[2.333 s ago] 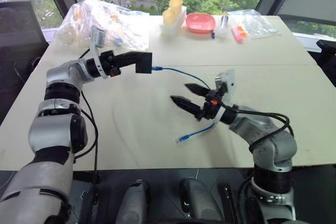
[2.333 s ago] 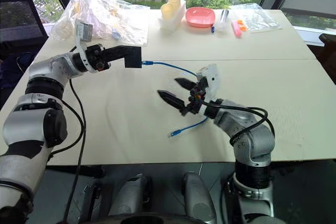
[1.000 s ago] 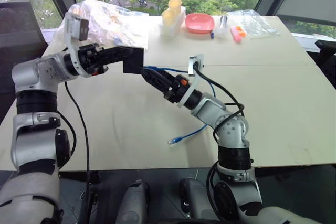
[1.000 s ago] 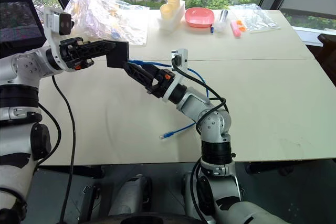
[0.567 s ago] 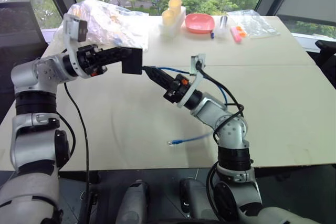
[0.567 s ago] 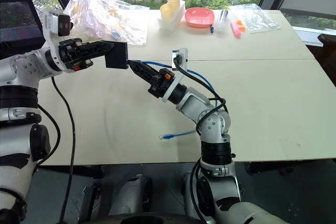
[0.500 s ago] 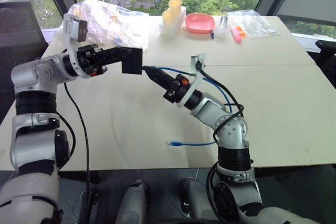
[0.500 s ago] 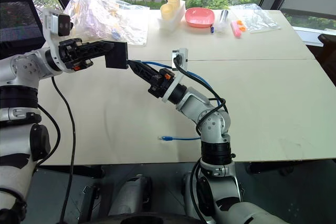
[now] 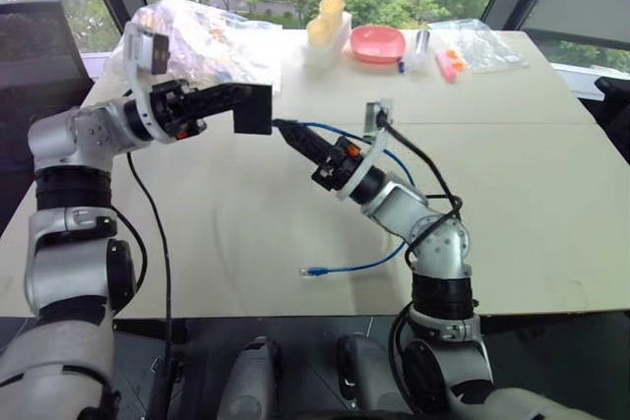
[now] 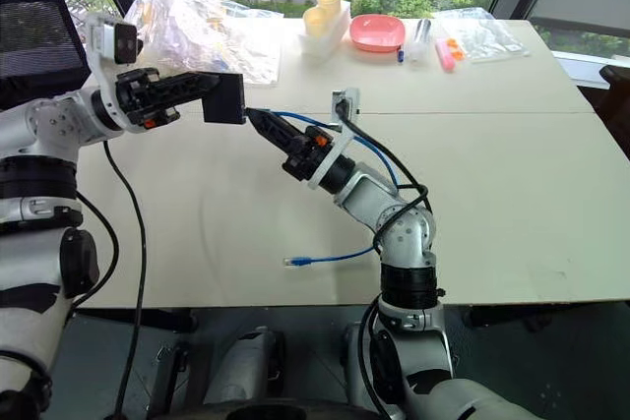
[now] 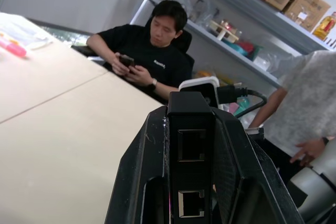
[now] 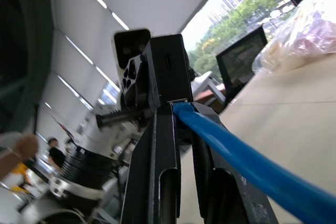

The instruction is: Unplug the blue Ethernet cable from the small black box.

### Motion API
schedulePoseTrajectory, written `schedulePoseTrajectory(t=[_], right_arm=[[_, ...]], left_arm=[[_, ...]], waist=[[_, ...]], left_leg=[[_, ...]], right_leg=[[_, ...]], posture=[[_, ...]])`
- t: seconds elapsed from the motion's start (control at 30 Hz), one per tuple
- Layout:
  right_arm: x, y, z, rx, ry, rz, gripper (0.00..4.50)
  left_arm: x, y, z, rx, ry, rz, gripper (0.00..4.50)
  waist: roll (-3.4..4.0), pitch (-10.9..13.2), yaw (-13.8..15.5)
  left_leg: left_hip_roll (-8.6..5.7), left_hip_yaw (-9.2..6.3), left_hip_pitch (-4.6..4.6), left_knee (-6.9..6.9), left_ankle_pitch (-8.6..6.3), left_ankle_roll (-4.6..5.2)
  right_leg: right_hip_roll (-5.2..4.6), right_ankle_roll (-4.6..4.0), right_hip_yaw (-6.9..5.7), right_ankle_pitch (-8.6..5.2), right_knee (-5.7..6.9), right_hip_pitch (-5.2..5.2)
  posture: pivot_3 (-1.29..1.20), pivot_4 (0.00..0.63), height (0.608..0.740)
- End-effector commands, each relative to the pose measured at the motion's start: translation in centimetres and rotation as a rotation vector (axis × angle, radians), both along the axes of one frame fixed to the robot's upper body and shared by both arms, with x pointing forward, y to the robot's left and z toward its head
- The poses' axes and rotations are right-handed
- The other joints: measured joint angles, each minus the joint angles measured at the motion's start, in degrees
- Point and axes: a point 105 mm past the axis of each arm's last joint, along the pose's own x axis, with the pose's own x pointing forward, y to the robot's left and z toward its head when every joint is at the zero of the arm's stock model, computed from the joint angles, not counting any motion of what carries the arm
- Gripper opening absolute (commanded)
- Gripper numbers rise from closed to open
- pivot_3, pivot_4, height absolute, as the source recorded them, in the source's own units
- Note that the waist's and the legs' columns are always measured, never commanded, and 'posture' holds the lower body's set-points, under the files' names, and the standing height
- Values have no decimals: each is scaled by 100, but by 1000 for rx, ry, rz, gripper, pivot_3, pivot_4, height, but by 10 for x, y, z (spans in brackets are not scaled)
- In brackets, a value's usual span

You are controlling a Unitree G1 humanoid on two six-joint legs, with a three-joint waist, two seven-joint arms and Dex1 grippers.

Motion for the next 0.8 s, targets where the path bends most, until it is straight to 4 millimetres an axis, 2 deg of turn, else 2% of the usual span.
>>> schedulePoseTrajectory(t=[0.03, 0.23, 0.37, 0.5, 0.57, 0.6, 0.63, 0.67, 0.8], right_arm=[[12, -76, -2, 57, 22, -232, 38], [15, -100, -21, -21, 80, -310, 38], [15, -101, -25, -60, 80, -321, 38], [12, -88, -25, -115, 40, -292, 38], [12, -82, -24, -134, 19, -281, 873], [11, -79, -24, -145, 7, -270, 1143], [10, -77, -23, -152, -1, -263, 1641], [12, -74, -23, -162, -9, -265, 1828], [14, -65, -14, -130, -31, -241, 1828]], left_arm=[[-1, 29, 24, -27, -93, 105, 509], [0, 26, 20, -29, -82, 100, 509], [1, 26, 19, -25, -80, 103, 509], [1, 24, 18, -18, -80, 101, 509], [1, 22, 15, -10, -80, 96, 509], [1, 21, 15, -9, -79, 94, 509], [1, 21, 14, -9, -79, 92, 509], [1, 21, 14, -11, -78, 89, 509], [-1, 20, 14, -16, -73, 77, 509]], waist=[[0, 0, -9], [0, 0, -37], [0, 0, -44], [0, 0, -32], [-1, 0, -29], [-1, 1, -40], [-1, 1, -43], [0, 2, -34], [1, 1, -4]], left_leg=[[0, 2, 0, 0, 0, 0], [-1, 4, -2, -4, 0, 1], [0, 2, -2, -4, 0, 1], [1, 2, -3, -4, 0, 1], [1, 2, -3, -4, 0, 1], [1, 2, -4, -4, -1, 1], [1, 6, -4, -6, -1, 1], [0, 9, -4, -8, -1, 2], [0, 8, -1, -6, -1, 2]], right_leg=[[-1, 0, 0, 0, -1, 0], [3, 1, 1, 0, -3, -3], [15, 0, 2, 0, -1, -6], [16, -1, 2, -1, -2, -6], [15, -1, 3, -1, -3, -6], [16, -1, 3, -1, -5, -6], [14, -1, 5, -1, -7, -8], [11, -1, 6, -1, -7, -11], [14, 0, 6, -2, -2, -9]], posture=[[0, 150, 740], [0, 150, 740], [0, 150, 740], [0, 150, 740], [0, 150, 740], [0, 150, 740], [0, 150, 740], [0, 150, 740], [0, 150, 740]])
